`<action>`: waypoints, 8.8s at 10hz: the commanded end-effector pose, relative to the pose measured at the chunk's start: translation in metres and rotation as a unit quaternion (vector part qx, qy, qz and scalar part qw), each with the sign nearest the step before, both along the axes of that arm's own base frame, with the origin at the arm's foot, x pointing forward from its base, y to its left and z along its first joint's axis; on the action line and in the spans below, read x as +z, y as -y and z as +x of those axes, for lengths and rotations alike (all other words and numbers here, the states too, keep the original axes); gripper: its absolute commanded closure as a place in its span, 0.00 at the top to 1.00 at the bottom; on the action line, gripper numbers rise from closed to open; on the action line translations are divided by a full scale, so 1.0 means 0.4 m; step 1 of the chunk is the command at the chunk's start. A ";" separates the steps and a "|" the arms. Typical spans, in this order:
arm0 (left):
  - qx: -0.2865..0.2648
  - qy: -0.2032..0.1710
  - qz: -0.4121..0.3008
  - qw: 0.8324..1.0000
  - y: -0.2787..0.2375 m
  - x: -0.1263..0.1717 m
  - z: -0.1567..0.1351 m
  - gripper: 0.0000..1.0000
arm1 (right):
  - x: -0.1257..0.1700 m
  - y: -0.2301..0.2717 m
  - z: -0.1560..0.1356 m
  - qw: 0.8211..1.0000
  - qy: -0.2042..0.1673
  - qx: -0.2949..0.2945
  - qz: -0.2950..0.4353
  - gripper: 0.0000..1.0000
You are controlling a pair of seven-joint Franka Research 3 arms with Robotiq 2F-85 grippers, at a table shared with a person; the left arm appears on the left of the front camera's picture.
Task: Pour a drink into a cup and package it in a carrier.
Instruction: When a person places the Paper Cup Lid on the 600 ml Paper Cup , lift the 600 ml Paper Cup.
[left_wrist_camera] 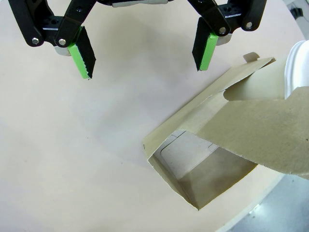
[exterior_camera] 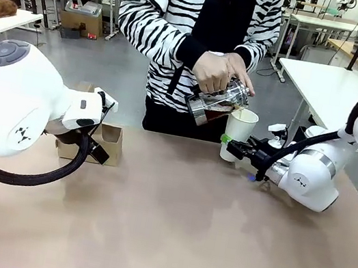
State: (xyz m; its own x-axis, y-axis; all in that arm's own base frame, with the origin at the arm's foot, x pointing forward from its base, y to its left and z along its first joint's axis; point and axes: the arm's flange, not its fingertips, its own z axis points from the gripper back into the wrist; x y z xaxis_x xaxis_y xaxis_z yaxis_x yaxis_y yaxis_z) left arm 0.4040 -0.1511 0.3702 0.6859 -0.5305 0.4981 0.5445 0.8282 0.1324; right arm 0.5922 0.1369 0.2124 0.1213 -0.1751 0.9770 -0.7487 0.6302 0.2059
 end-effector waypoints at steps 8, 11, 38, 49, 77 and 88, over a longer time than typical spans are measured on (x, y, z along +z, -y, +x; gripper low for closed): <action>0.000 0.000 -0.001 1.000 0.000 0.001 -0.001 1.00 | 0.006 -0.003 0.002 1.000 -0.012 -0.002 0.000 0.81; 0.000 0.000 -0.001 1.000 0.000 0.001 -0.001 1.00 | 0.006 -0.003 0.002 1.000 -0.012 -0.002 0.000 0.81; 0.000 0.000 -0.001 1.000 0.000 0.001 -0.001 1.00 | 0.006 -0.003 0.002 1.000 -0.012 -0.002 0.000 0.81; 0.000 0.000 -0.001 1.000 0.000 0.001 -0.001 1.00 | 0.006 -0.003 0.002 1.000 -0.012 -0.002 0.000 0.81; 0.000 0.000 -0.001 1.000 0.000 0.001 -0.001 1.00 | 0.006 -0.003 0.002 1.000 -0.012 -0.002 0.000 0.81; 0.000 0.000 -0.001 1.000 0.000 0.001 -0.001 1.00 | 0.006 -0.003 0.002 1.000 -0.012 -0.002 0.000 0.81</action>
